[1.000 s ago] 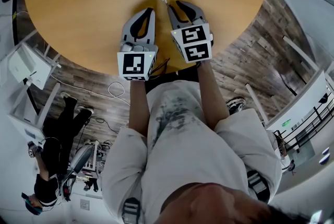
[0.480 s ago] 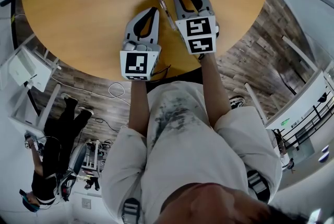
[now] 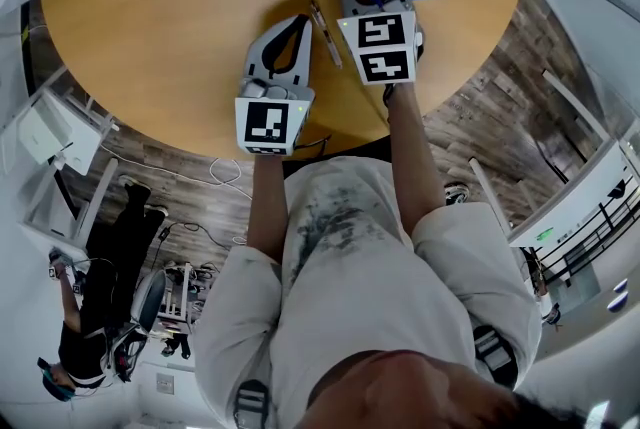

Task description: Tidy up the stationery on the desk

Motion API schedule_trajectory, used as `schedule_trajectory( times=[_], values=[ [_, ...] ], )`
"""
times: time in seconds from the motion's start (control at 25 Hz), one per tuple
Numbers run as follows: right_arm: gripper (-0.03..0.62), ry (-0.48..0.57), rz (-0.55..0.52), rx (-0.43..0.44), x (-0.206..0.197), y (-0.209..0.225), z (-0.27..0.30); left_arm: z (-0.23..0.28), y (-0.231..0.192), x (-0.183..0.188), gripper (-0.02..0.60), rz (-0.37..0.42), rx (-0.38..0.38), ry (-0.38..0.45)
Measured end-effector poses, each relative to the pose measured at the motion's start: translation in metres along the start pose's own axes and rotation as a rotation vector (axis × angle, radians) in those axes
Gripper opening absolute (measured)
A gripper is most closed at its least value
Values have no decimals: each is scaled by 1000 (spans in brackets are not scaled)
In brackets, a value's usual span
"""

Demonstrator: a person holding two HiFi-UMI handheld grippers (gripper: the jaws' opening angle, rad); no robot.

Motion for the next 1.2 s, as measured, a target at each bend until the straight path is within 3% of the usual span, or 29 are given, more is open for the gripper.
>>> schedule_trajectory(
  times=[0.56,1.2],
  values=[
    [115,-54,27,-19,-12,1,3,-4,0,-6,14,-8,1,-10],
    [115,-106,60,8,-82,-24,-44,-35,30,-21,14,-13,44,-7]
  ],
)
Point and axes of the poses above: the fingertips, and each gripper's own axes: z forward along the fingers, y to its right, x out of its top, the point moved 10 cm from there along -z, backward along the fingers, and after that the axes turned 15 degrees about z, right-handed, at the moved point
